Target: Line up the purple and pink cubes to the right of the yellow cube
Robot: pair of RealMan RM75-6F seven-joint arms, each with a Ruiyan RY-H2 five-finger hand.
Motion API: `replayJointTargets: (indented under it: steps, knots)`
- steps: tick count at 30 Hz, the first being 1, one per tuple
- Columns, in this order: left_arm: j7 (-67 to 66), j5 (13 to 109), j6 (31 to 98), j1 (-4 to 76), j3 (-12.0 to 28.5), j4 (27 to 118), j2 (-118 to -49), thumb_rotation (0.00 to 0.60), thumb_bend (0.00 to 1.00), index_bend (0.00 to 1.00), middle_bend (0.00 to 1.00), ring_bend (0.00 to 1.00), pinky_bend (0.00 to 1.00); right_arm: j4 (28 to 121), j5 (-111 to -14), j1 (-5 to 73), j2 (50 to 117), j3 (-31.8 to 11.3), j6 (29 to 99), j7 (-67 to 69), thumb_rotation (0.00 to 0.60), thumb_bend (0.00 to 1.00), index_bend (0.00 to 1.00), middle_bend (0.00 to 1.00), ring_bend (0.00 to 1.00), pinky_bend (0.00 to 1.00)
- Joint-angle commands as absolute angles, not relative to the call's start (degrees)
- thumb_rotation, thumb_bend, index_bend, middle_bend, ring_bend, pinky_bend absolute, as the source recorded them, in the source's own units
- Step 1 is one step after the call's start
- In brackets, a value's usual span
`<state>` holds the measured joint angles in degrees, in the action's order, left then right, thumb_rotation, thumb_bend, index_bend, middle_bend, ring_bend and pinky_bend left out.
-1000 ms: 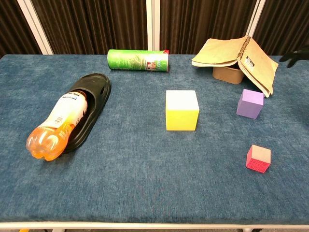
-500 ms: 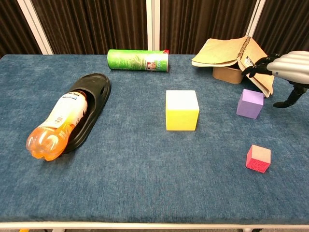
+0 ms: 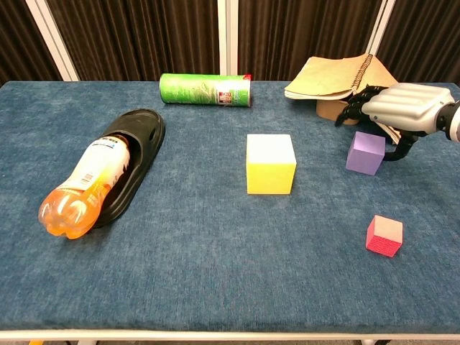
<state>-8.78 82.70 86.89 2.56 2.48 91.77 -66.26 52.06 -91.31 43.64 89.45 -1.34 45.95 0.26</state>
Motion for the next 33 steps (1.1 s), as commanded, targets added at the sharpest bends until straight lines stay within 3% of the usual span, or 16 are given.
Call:
replayJointTargets:
  steps: [1, 5, 10, 20, 33]
  knots:
    - [-8.74, 82.64, 86.74, 2.58, 2.48, 91.75, -66.25, 0.6, 0.0, 0.17, 0.2, 0.15, 0.17, 51.49, -92.14, 43.83, 89.45, -0.33, 46.66, 2.75, 0.6, 0.18, 0.38, 0.13, 0.0, 0.0]
    - [-8.93, 82.87, 86.66, 2.72, 2.52, 91.8, -66.24, 0.6, 0.0, 0.17, 0.2, 0.15, 0.17, 51.33, -92.62, 43.58, 89.23, 0.22, 48.53, 5.14, 0.6, 0.22, 0.53, 0.15, 0.0, 0.0]
    - [-8.99, 82.93, 86.62, 2.77, 2.56, 91.97, -66.12, 0.6, 0.0, 0.17, 0.2, 0.15, 0.17, 56.4, -89.99, 42.16, 87.52, -1.32, 50.67, 6.58, 0.6, 0.22, 0.6, 0.16, 0.0, 0.0]
    - [-7.65, 83.99, 86.73, 2.92, 2.4, 91.44, -66.09, 0.6, 0.0, 0.17, 0.2, 0.15, 0.17, 75.67, -73.56, 39.4, 84.64, -6.84, 48.83, -9.94, 0.6, 0.22, 0.61, 0.14, 0.0, 0.0]
    - [-4.08, 84.47, 86.72, 2.6, 2.01, 88.47, -67.03, 0.6, 0.0, 0.17, 0.2, 0.15, 0.17, 80.36, -56.55, 40.85, 88.98, -9.33, 48.64, -24.02, 0.6, 0.22, 0.52, 0.11, 0.0, 0.0]
